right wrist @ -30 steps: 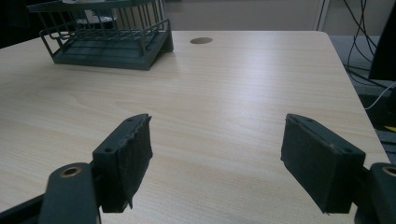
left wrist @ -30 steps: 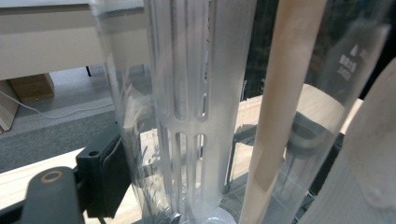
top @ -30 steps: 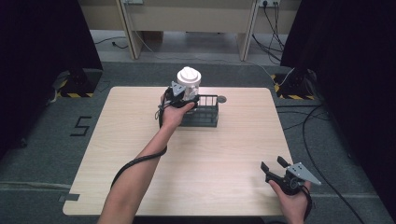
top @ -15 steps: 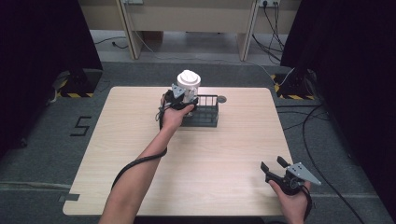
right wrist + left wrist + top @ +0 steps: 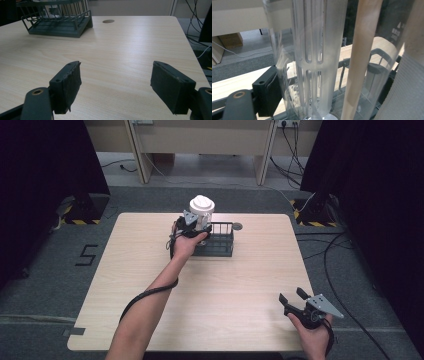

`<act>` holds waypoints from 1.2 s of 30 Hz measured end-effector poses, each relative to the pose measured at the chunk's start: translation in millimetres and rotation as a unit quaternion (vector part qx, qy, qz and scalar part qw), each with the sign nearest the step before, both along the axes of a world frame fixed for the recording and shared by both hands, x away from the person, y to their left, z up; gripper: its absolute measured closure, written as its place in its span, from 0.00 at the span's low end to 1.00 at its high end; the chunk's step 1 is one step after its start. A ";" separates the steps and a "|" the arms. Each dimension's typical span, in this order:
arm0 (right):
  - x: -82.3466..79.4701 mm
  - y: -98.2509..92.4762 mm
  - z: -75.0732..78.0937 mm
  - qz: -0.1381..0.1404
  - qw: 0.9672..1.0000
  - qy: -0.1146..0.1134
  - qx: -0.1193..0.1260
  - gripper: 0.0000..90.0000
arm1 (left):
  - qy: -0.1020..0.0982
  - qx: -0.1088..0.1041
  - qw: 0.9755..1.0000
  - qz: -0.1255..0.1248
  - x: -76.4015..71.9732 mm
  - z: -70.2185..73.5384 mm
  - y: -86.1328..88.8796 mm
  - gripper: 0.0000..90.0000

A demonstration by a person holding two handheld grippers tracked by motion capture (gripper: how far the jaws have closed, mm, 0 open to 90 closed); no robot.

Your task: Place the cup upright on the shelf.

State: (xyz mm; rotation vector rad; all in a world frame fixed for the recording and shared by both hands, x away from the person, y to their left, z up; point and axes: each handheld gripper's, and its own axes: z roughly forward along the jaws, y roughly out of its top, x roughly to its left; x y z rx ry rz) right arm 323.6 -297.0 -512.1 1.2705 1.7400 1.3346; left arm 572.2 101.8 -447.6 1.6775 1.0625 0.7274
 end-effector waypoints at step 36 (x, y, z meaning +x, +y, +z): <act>0.7 1.3 0.0 -0.001 1.000 0.004 0.001 0.27 | -0.026 -0.001 0.999 -0.030 -27.3 11.1 21.4 0.18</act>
